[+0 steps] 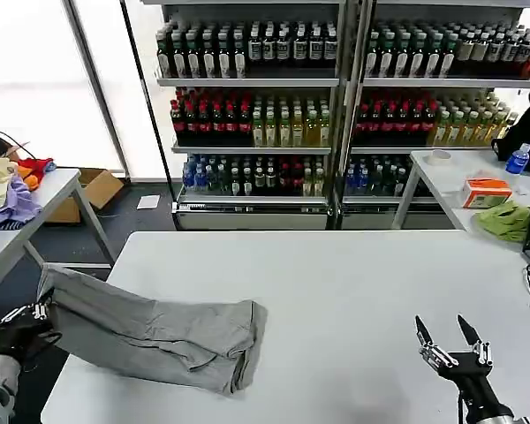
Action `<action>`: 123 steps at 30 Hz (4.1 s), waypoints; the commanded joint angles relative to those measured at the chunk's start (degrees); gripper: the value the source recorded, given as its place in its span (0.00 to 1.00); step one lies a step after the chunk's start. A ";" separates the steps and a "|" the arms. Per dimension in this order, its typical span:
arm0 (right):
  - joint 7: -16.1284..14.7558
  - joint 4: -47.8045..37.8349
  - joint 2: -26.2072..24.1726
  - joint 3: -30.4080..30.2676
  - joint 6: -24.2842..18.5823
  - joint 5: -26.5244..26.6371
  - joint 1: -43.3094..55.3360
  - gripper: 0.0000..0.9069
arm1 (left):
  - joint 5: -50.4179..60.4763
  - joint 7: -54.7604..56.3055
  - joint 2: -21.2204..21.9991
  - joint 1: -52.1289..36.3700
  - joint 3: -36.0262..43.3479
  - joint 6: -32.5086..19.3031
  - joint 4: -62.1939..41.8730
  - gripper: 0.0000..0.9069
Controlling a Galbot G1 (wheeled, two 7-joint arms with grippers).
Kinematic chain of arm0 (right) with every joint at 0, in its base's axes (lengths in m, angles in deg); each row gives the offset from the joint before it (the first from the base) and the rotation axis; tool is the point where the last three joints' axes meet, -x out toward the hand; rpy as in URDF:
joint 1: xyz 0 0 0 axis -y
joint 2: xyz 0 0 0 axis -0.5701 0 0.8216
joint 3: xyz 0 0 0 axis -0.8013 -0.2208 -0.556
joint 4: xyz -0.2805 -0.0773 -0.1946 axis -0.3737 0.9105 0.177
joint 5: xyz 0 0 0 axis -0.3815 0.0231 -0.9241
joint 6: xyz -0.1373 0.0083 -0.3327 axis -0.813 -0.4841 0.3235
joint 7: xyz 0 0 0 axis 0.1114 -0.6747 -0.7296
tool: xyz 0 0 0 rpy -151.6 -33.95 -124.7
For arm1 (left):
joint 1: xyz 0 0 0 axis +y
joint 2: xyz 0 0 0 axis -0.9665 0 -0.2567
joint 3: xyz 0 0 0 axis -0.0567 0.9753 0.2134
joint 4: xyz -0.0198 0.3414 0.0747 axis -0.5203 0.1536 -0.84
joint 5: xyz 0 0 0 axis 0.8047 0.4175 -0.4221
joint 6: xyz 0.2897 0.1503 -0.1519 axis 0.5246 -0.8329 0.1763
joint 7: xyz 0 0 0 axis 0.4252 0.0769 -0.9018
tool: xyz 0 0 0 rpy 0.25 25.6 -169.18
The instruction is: Fold and organize the clothes.
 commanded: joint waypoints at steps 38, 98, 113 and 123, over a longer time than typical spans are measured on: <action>0.52 0.36 2.61 -4.88 -0.62 -2.39 -1.40 1.00 | 1.65 3.54 4.15 0.86 20.49 6.03 19.88 1.00; 0.62 1.82 5.04 -7.02 -2.33 -4.73 -3.98 1.00 | 5.87 4.95 12.96 -2.52 26.45 -1.89 -7.38 0.02; 0.86 1.59 4.19 -5.92 -2.71 -3.46 -3.61 1.00 | -9.79 5.47 12.43 -1.53 4.93 0.81 0.88 0.02; 1.12 1.48 4.16 -6.73 -2.39 -3.15 -2.15 1.00 | -18.45 0.05 -5.17 -1.44 -14.19 6.33 -3.61 0.03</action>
